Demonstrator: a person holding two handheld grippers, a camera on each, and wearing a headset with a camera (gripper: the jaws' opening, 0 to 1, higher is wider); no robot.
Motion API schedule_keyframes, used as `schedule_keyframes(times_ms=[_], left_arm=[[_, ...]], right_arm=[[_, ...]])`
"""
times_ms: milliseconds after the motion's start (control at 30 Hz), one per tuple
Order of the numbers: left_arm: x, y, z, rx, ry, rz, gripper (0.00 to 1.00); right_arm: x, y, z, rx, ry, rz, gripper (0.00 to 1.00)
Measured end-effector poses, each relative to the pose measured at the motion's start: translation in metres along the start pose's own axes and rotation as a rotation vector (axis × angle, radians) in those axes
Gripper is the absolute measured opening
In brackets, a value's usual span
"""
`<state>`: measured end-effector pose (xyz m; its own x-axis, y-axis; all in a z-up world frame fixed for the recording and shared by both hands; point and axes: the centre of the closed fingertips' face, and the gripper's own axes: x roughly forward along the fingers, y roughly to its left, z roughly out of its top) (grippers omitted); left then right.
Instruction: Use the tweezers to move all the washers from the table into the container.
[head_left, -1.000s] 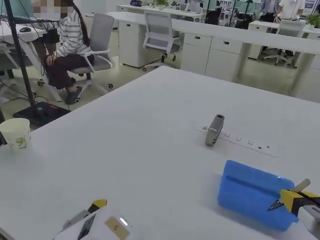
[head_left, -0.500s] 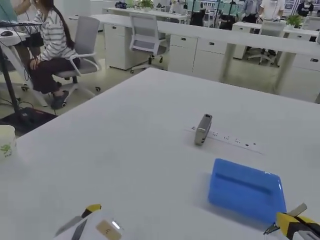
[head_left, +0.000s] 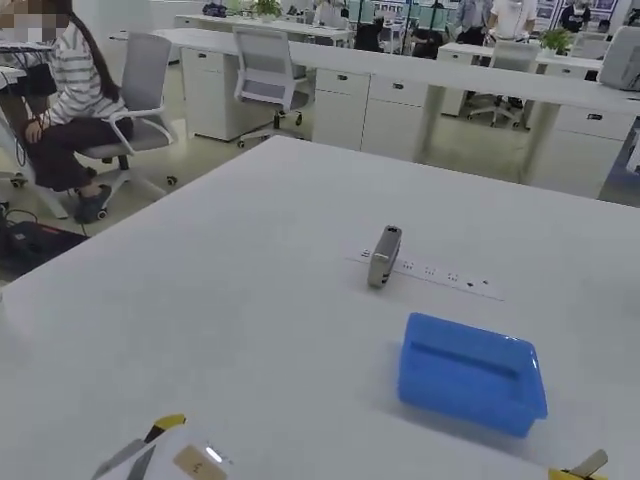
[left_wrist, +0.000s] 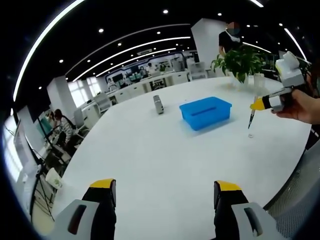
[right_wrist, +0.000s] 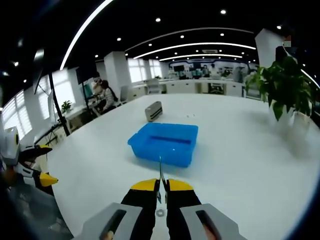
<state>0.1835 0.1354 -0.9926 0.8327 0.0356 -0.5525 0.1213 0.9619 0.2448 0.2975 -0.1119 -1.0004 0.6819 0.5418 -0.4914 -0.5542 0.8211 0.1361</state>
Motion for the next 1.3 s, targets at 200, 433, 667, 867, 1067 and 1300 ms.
schedule_keyframes(times_ms=[200,433,667,867,1067,1300], left_arm=[[0.000,-0.001,0.000,0.003,0.002,-0.002,0.81],[0.000,-0.002,-0.001,0.010,0.004,-0.009,0.81],[0.000,-0.004,0.000,0.014,0.004,-0.016,0.81],[0.000,-0.005,0.000,0.015,0.006,-0.019,0.81],[0.000,-0.006,-0.001,0.023,0.007,-0.025,0.81],[0.000,-0.006,0.000,0.020,0.001,-0.025,0.81]], right_arm=[[-0.001,0.003,-0.010,-0.016,0.020,0.001,0.02],[0.002,0.001,-0.017,-0.035,0.031,-0.002,0.02],[0.000,0.004,-0.017,-0.073,0.031,0.011,0.01],[0.001,0.003,-0.017,-0.074,0.038,0.014,0.01],[0.000,0.007,-0.016,-0.076,0.043,0.024,0.01],[0.000,0.009,0.003,-0.076,0.007,0.031,0.01]])
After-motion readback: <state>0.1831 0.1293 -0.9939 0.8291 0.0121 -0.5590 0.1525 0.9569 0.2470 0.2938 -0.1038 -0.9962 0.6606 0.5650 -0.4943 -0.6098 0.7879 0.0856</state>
